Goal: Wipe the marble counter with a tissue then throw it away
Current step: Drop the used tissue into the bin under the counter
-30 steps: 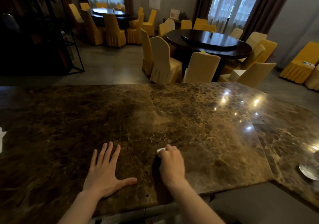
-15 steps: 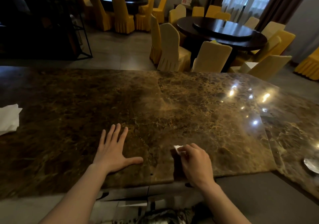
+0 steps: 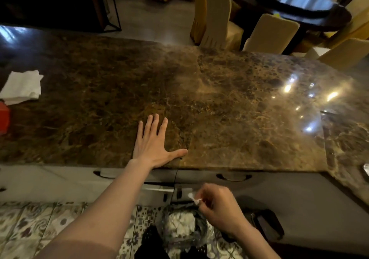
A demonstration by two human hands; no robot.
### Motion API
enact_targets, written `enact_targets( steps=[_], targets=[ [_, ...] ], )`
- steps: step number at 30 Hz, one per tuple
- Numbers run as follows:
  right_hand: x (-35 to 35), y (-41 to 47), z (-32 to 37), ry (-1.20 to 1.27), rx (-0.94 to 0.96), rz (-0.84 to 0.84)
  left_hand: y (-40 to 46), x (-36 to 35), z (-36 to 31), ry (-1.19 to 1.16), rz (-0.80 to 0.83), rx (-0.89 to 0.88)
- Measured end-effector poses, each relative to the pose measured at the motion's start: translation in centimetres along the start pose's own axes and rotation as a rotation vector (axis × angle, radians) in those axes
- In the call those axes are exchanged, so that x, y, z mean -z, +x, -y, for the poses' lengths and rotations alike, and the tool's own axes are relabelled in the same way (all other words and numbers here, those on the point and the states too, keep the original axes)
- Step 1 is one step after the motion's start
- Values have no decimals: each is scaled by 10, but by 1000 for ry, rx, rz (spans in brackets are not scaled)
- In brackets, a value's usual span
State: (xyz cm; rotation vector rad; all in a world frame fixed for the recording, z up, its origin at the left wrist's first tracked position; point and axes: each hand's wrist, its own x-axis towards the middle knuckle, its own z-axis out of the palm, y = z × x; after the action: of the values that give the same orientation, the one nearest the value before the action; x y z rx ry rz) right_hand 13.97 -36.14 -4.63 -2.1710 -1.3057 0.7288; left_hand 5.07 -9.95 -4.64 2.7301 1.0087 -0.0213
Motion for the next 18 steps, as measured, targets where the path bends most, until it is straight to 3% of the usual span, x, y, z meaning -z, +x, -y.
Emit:
enact_targets(
  steps=[5,18],
  targets=[
    [-35,-19,-37,-115,-171,175,0,-4,0,34,-32,-10],
    [-71,-19,-52,-175,-244,174,0,-6,0,48,-53,-3]
  ],
)
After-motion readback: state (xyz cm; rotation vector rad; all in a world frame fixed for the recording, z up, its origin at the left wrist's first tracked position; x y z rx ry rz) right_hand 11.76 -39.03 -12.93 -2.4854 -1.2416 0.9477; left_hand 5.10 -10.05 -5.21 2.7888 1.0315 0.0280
